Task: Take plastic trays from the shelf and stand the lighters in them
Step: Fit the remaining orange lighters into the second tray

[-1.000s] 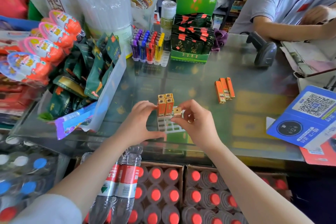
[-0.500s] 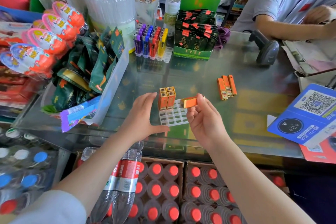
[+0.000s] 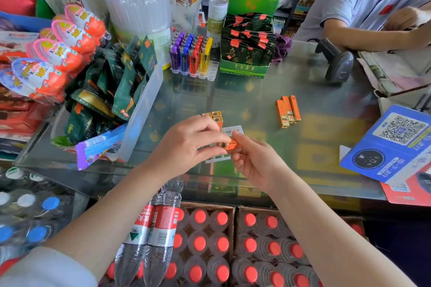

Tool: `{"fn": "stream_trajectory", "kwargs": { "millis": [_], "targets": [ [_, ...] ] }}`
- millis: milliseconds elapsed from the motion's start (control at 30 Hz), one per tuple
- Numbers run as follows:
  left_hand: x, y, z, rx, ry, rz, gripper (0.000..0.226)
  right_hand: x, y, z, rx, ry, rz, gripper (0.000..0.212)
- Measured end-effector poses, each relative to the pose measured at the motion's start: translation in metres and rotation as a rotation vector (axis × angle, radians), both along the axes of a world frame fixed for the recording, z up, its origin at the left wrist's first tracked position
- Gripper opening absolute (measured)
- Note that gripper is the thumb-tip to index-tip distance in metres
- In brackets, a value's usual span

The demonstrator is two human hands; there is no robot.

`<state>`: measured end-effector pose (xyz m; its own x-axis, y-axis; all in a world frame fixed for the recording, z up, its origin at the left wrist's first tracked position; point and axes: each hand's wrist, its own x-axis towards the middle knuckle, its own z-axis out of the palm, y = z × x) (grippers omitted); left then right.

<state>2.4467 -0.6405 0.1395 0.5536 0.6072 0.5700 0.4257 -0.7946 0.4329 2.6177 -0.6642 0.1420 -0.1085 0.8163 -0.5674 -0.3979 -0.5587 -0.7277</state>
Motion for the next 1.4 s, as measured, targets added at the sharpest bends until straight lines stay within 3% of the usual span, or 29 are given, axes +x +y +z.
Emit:
{"fn": "stream_trajectory", "kwargs": {
  "millis": [100, 167, 333, 500, 567, 667, 733, 800, 1033, 1133, 1233, 1400],
  "targets": [
    [0.0, 0.0, 0.005, -0.095, -0.085, 0.04, 0.023, 0.006, -0.002, -0.001, 0.146, -0.452, 0.235, 0.026],
    [-0.003, 0.003, 0.009, -0.176, -0.14, 0.036, 0.02, 0.012, -0.002, 0.0, 0.27, -0.636, 0.37, 0.023],
    [-0.01, 0.013, 0.013, -0.258, -0.089, -0.07, 0.02, 0.021, 0.006, 0.01, 0.555, -0.498, 0.523, 0.028],
    [-0.01, 0.014, 0.013, -0.311, -0.073, -0.124, 0.02, 0.019, 0.018, 0.019, 0.552, -0.32, 0.743, 0.025],
    [-0.015, 0.014, 0.007, -0.363, -0.109, -0.018, 0.028, 0.016, 0.021, 0.02, 0.568, -0.337, 0.704, 0.019],
    [-0.02, 0.006, -0.014, -0.523, -0.123, 0.282, 0.069, 0.012, 0.023, 0.014, 0.65, -0.374, 0.405, 0.016],
    [-0.018, -0.002, -0.031, -0.627, 0.004, 0.357, 0.082, 0.007, 0.021, 0.006, 0.673, -0.387, 0.159, 0.02],
    [-0.014, -0.005, -0.044, -0.647, 0.113, 0.341, 0.084, 0.001, 0.018, -0.004, 0.708, -0.479, 0.055, 0.026],
    [-0.007, 0.0, -0.051, -0.572, 0.144, 0.371, 0.079, -0.012, 0.011, -0.019, 0.773, -0.753, 0.223, 0.023],
    [-0.008, 0.003, -0.054, -0.615, 0.167, 0.361, 0.083, -0.007, 0.017, -0.019, 0.971, -1.093, 0.219, 0.017],
    [-0.009, 0.007, -0.053, -0.645, 0.181, 0.33, 0.081, -0.001, 0.024, -0.013, 1.116, -1.397, 0.288, 0.025],
    [-0.009, 0.014, -0.05, -0.651, 0.202, 0.327, 0.075, -0.011, 0.028, -0.011, 1.169, -1.762, 0.341, 0.025]
  ]
}}
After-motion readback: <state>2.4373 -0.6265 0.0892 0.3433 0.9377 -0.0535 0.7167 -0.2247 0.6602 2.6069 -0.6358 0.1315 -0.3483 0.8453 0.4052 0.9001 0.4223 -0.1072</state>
